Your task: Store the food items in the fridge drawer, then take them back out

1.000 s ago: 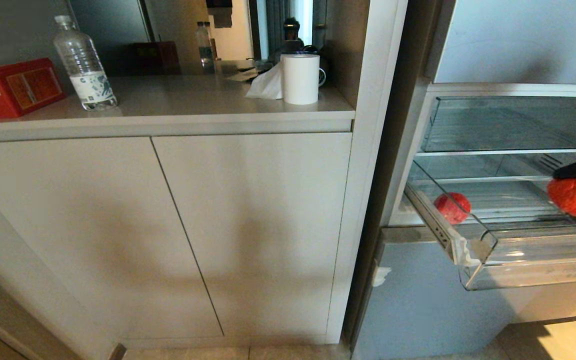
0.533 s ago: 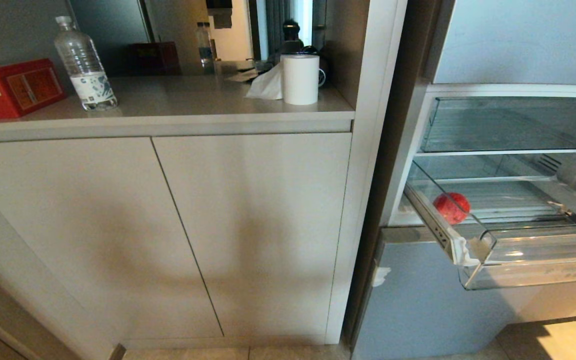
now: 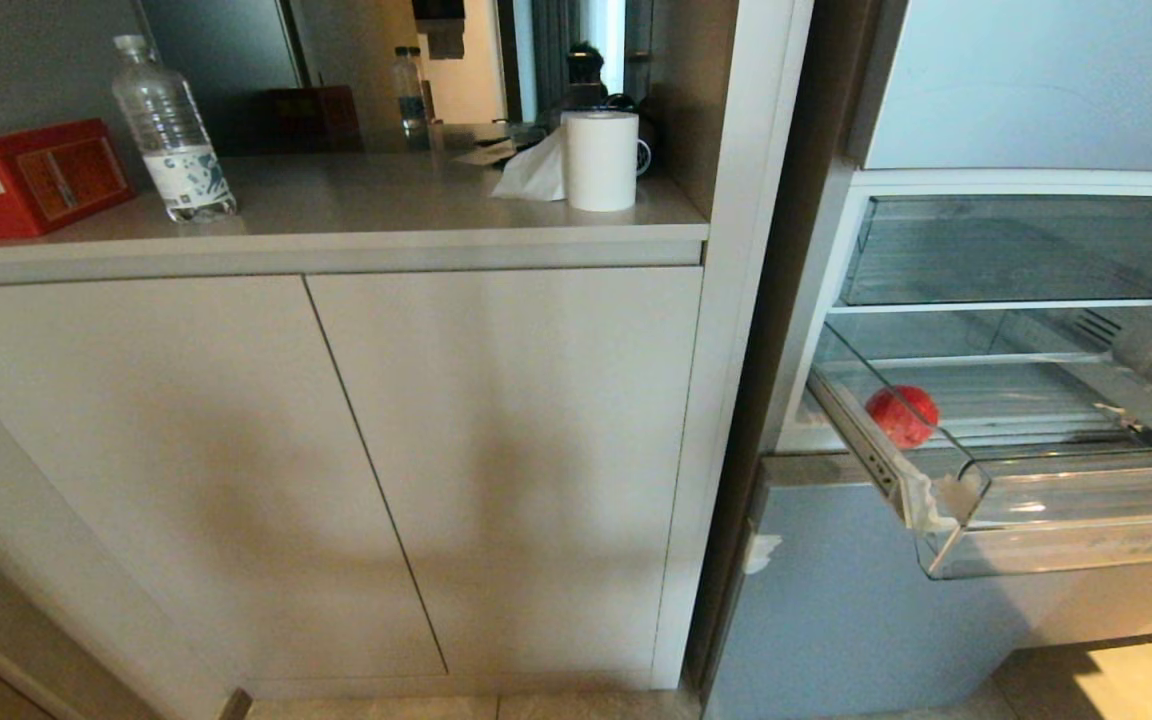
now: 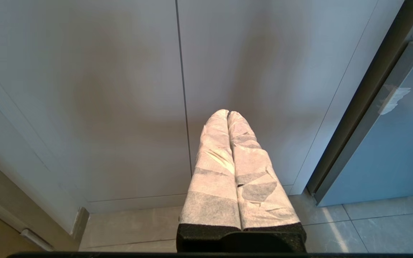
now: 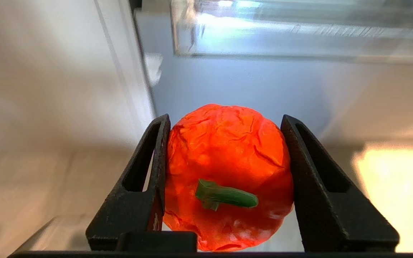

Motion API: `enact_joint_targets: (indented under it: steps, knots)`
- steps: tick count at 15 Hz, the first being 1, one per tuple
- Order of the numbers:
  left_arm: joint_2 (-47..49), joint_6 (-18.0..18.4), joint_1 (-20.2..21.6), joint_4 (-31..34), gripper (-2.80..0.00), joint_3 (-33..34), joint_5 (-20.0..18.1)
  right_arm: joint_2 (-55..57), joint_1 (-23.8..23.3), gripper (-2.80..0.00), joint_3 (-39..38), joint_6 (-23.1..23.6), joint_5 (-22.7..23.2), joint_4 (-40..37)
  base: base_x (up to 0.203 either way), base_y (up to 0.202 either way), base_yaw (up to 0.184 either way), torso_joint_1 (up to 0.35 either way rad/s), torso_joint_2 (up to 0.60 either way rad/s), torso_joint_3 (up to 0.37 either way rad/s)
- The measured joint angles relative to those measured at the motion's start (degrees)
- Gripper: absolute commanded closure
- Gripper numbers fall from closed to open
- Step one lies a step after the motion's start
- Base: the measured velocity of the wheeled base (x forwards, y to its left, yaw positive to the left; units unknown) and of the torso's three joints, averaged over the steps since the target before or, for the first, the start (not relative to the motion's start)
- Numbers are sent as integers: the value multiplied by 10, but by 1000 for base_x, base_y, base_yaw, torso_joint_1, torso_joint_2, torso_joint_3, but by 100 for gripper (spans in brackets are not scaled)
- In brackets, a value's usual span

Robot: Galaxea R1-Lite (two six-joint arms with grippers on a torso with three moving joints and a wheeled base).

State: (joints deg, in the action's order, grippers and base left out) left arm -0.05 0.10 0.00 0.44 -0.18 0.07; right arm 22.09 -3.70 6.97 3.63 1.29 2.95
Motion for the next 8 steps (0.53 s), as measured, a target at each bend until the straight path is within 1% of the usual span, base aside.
enact_joint_targets:
  steps: [1,2,4,8]
  knots:
    - [0,0,0,0,0,0,0,-40,11,0,-35,5,-9,26,0,0,0,0,0,0]
    - [0,0,0,0,0,0,0,-83,18,0,-51,9,-12,22,0,0,0,0,0,0]
    - [0,0,0,0,0,0,0,-156,26,0,-64,7,-15,-16,0,0,0,0,0,0]
    - [0,-1,0,0,0,0,0,-211,32,0,-69,0,-18,-30,0,0,0,0,0,0]
